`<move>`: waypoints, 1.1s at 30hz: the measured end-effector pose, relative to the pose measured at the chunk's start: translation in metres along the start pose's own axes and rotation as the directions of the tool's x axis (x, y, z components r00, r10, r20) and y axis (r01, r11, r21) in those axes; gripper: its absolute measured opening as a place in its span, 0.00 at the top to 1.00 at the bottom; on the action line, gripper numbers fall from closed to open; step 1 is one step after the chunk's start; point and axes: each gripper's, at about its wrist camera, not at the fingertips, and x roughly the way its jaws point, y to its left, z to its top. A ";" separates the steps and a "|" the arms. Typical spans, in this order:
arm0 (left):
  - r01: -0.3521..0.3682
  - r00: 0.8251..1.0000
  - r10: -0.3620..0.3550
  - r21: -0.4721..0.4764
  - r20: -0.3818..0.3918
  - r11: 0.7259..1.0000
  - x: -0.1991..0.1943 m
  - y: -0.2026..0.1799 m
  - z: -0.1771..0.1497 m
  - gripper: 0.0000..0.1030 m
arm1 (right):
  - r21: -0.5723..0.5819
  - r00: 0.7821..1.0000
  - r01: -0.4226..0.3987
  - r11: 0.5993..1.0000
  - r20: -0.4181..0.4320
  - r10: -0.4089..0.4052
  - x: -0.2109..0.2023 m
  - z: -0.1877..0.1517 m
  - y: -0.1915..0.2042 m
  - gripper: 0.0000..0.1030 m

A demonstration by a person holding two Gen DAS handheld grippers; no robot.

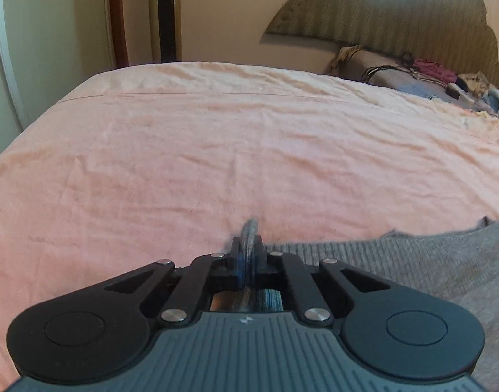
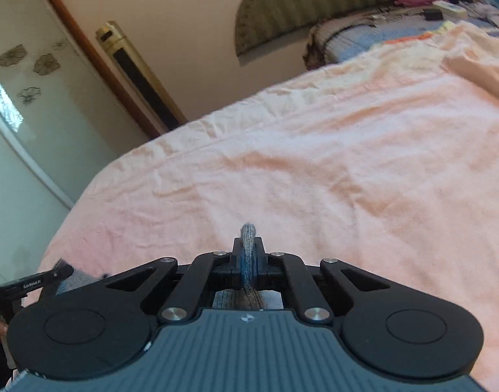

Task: Fold small clothes

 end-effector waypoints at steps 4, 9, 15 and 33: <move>-0.064 0.998 0.063 0.037 0.021 0.997 -0.013 -0.010 -0.003 0.93 | 0.019 0.999 0.031 0.999 -0.012 -0.031 0.016 -0.017 -0.005 0.89; -0.051 0.982 0.051 -0.002 0.183 0.999 -0.074 -0.024 0.000 0.88 | 0.000 0.992 0.045 0.999 0.116 -0.045 -0.028 -0.015 0.022 0.68; 0.008 1.000 -0.011 0.148 0.023 0.989 -0.031 -0.086 -0.018 0.42 | -0.191 0.997 0.075 0.979 0.045 -0.068 -0.011 -0.041 0.080 0.52; -0.039 0.999 0.039 0.065 -0.008 0.997 -0.071 -0.068 -0.062 0.21 | -0.281 0.983 0.166 0.945 0.125 -0.135 -0.040 -0.099 0.098 0.09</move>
